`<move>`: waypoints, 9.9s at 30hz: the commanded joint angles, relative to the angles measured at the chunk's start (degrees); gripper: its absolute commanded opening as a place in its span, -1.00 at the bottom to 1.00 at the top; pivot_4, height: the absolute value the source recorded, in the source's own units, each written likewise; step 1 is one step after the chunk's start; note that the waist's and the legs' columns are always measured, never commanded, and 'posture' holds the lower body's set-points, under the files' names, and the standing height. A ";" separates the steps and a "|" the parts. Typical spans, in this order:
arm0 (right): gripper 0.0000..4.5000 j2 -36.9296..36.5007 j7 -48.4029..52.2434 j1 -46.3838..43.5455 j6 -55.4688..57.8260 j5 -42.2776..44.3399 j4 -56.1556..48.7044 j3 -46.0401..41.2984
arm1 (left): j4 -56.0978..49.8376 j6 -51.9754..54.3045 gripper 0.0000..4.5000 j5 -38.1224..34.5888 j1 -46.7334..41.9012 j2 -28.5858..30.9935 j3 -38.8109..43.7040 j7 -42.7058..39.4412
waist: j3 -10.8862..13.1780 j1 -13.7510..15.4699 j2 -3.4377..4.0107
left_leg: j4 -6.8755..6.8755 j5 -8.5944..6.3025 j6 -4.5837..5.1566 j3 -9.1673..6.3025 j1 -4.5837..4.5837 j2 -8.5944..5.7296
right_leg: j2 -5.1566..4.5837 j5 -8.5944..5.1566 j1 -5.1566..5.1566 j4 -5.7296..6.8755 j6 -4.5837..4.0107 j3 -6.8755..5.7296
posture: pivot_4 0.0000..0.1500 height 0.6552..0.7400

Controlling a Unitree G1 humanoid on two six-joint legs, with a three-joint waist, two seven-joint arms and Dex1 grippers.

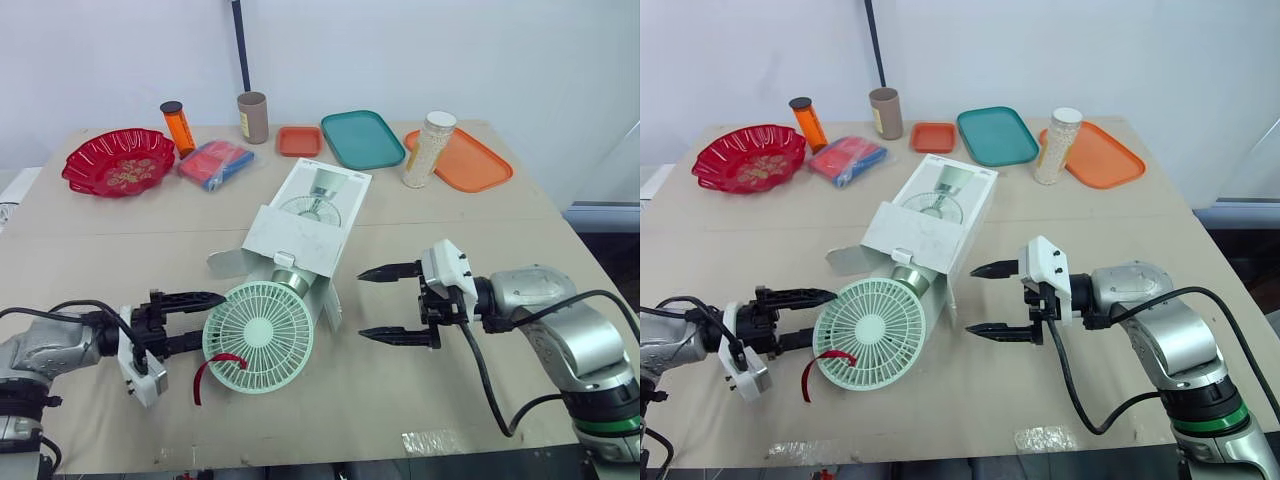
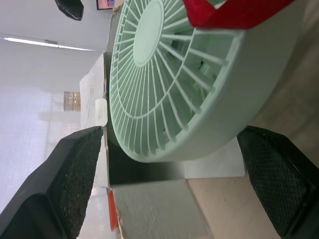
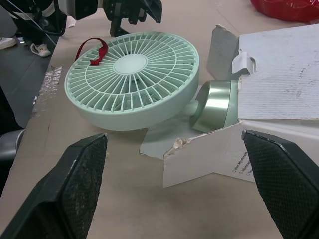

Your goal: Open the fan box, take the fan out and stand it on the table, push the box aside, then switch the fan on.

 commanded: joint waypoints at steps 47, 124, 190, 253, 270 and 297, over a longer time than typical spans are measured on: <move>1.00 -1.32 -1.98 -0.01 -0.46 -1.09 -2.50 0.01 | -10.57 39.39 0.43 58.50 -14.87 17.59 -48.71 100.17 | -0.17 0.54 -0.13 | 0.09 -0.01 0.02 0.08 0.04 -0.18 | -0.19 -0.03 -0.05 0.48 0.08 -0.04 | 1.00 1.00; 1.00 7.24 8.44 -11.87 -9.96 -6.09 13.50 8.16 | -72.87 85.80 -0.16 -72.56 45.74 10.43 18.47 -3.09 | -0.26 -0.06 -0.18 | 0.24 -0.22 0.39 0.64 0.35 0.15 | -0.02 -0.13 -0.07 0.62 -0.09 0.09 | 1.00 1.00; 1.00 14.45 5.32 -19.78 -7.28 -1.77 18.24 4.16 | -52.96 118.95 -0.16 -68.53 36.79 5.88 54.55 -18.60 | -0.22 -0.16 -0.29 | 0.21 -0.32 0.23 0.61 0.38 0.21 | -0.01 -0.19 -0.12 0.60 -0.18 0.10 | 1.00 1.00; 1.00 17.00 4.05 -19.09 -8.94 -4.73 19.33 6.04 | -38.60 115.24 0.97 -70.50 29.95 6.85 60.75 -25.25 | -0.23 -0.24 -0.29 | 0.11 -0.34 0.18 0.72 0.50 0.24 | -0.12 -0.21 -0.13 0.63 -0.23 0.03 | 1.00 1.00; 1.00 17.44 4.39 -20.72 -8.07 -4.40 20.10 5.88 | -66.00 134.99 0.97 -105.55 14.03 14.52 54.22 -2.55 | -0.19 -0.19 -0.33 | 0.12 -0.35 0.07 0.71 0.51 0.19 | -0.20 -0.21 -0.12 0.66 -0.22 0.03 | 1.00 1.00; 1.00 17.41 -32.52 -11.33 42.21 1.23 -10.43 1.53 | -58.80 117.46 0.97 -70.96 19.45 -3.43 9.68 -10.64 | -0.22 -0.04 -0.24 | 0.10 -0.34 0.05 0.76 0.51 0.15 | -0.06 -0.24 -0.11 0.67 -0.21 0.19 | 1.00 1.00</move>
